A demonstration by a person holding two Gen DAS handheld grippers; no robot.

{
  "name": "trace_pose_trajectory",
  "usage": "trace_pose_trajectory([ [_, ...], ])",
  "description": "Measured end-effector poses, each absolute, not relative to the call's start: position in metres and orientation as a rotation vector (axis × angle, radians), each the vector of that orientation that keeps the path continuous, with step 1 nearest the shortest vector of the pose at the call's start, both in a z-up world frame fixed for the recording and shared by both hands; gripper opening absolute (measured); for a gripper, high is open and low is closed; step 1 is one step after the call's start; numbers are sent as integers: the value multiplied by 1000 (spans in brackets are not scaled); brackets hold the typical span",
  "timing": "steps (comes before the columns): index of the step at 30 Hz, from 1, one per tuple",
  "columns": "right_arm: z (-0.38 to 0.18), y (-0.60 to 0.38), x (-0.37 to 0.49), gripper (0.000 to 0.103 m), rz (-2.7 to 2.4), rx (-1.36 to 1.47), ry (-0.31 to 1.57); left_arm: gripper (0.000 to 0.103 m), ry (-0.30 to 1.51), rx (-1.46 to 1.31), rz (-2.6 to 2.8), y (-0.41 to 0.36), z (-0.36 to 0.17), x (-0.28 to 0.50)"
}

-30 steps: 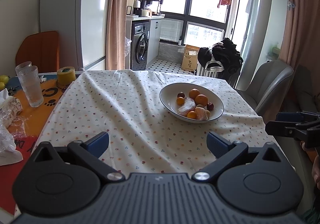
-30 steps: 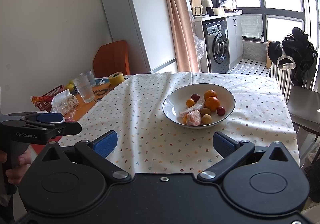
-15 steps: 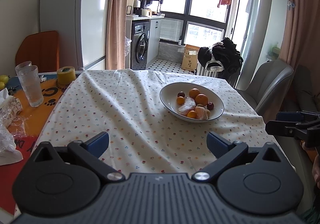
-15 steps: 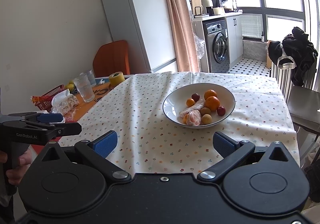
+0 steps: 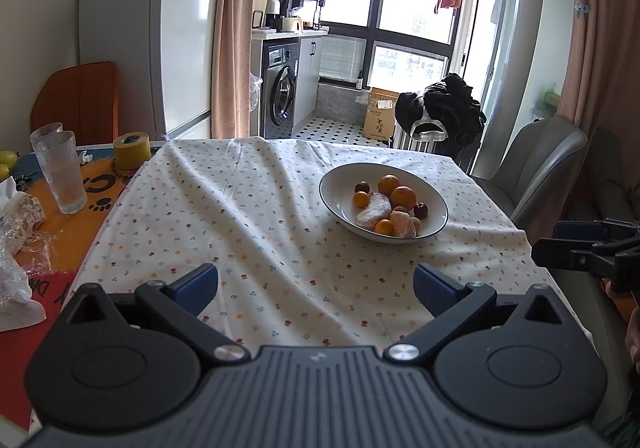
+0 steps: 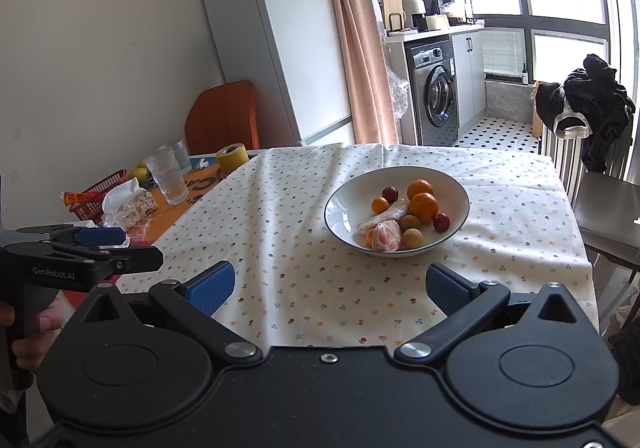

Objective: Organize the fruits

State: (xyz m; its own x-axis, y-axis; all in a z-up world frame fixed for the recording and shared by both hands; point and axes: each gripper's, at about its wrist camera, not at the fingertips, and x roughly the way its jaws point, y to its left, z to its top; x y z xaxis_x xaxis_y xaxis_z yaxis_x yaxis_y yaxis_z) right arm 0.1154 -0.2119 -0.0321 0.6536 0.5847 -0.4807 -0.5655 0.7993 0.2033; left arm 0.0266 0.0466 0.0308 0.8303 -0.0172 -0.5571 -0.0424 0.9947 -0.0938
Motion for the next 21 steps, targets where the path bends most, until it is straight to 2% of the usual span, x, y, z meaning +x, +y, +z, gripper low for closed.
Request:
trace_pose_trajectory([
  [21, -32, -213, 115, 103, 651, 36, 556, 103, 598, -102, 9, 45, 27, 27],
])
